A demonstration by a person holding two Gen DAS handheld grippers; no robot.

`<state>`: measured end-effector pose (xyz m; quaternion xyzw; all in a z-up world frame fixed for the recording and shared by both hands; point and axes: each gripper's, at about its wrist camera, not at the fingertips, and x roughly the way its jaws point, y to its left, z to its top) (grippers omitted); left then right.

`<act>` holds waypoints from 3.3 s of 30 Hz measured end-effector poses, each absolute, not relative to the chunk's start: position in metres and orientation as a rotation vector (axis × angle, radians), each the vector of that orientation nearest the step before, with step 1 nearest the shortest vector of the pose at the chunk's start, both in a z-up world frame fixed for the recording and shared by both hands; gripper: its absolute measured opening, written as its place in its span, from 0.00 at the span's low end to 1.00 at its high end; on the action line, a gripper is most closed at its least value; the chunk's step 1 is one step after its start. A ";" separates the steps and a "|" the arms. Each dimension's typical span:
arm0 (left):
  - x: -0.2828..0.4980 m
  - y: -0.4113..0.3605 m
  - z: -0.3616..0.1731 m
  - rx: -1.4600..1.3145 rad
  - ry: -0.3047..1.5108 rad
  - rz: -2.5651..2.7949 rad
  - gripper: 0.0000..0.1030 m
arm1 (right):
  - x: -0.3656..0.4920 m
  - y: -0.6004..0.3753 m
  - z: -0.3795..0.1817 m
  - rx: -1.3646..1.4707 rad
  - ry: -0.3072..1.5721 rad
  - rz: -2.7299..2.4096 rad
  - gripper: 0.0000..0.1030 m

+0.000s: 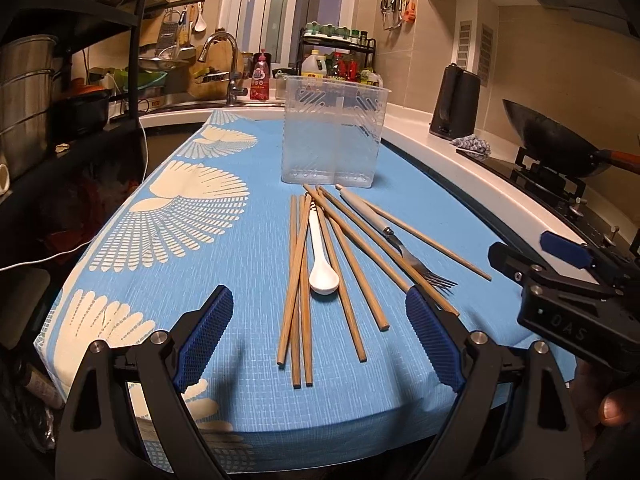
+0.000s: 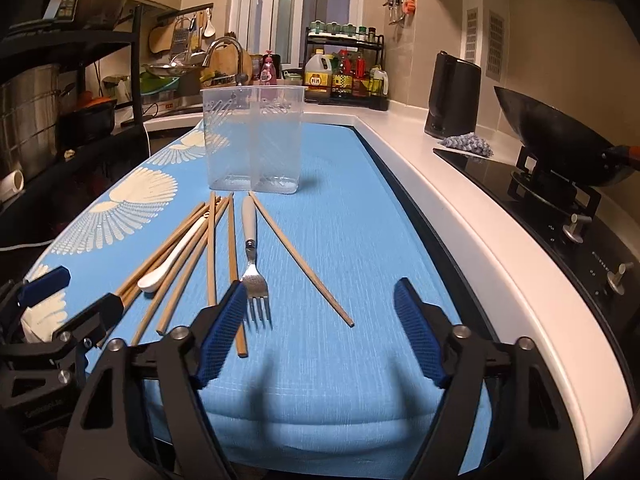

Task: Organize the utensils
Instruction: 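Move both tools toward the loose wooden chopsticks on the cloth, then close the left tool on one chopstick while the right tool grasps another chopstick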

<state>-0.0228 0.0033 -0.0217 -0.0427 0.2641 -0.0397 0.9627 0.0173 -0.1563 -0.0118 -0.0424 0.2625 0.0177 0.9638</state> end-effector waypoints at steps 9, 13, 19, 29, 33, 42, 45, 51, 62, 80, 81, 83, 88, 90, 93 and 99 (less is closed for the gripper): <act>-0.023 0.017 -0.023 -0.102 0.518 -0.073 0.76 | 0.014 -0.158 -0.028 0.052 0.569 0.023 0.69; -0.020 0.018 -0.029 -0.100 0.533 -0.082 0.71 | 0.018 -0.154 -0.040 0.020 0.618 0.005 0.69; -0.018 0.011 -0.032 -0.090 0.536 -0.087 0.71 | 0.018 -0.154 -0.041 -0.017 0.627 -0.014 0.71; -0.020 0.003 -0.032 -0.066 0.534 -0.094 0.71 | 0.019 -0.165 -0.035 -0.023 0.621 -0.035 0.71; -0.020 0.005 -0.033 -0.065 0.530 -0.094 0.71 | 0.018 -0.163 -0.035 -0.045 0.618 -0.037 0.71; -0.018 0.002 -0.039 -0.065 0.536 -0.110 0.71 | 0.020 -0.154 -0.035 -0.067 0.620 -0.015 0.71; -0.018 0.002 -0.036 -0.068 0.521 -0.112 0.67 | 0.020 -0.152 -0.035 -0.072 0.622 -0.005 0.71; -0.018 -0.002 -0.034 -0.055 0.511 -0.115 0.67 | 0.019 -0.152 -0.032 -0.065 0.613 -0.005 0.71; -0.017 -0.004 -0.036 -0.056 0.512 -0.112 0.67 | 0.020 -0.153 -0.035 -0.061 0.624 -0.004 0.71; -0.016 0.012 -0.045 -0.040 0.543 -0.076 0.11 | 0.042 -0.183 -0.043 -0.025 0.636 -0.007 0.44; -0.015 0.013 -0.047 -0.044 0.555 -0.072 0.11 | 0.045 -0.183 -0.045 -0.036 0.643 -0.001 0.44; -0.013 0.016 -0.050 -0.053 0.574 -0.066 0.11 | 0.052 -0.182 -0.049 -0.051 0.655 0.006 0.44; -0.013 0.019 -0.052 -0.062 0.579 -0.075 0.11 | 0.069 -0.188 -0.058 -0.040 0.683 0.016 0.42; -0.013 0.019 -0.053 -0.065 0.582 -0.081 0.10 | 0.071 -0.188 -0.058 -0.041 0.675 0.030 0.37; -0.013 0.020 -0.053 -0.077 0.583 -0.094 0.06 | 0.072 -0.183 -0.058 -0.060 0.670 0.065 0.21; -0.015 0.022 -0.051 -0.072 0.555 -0.094 0.05 | 0.063 -0.173 -0.058 -0.078 0.652 0.134 0.06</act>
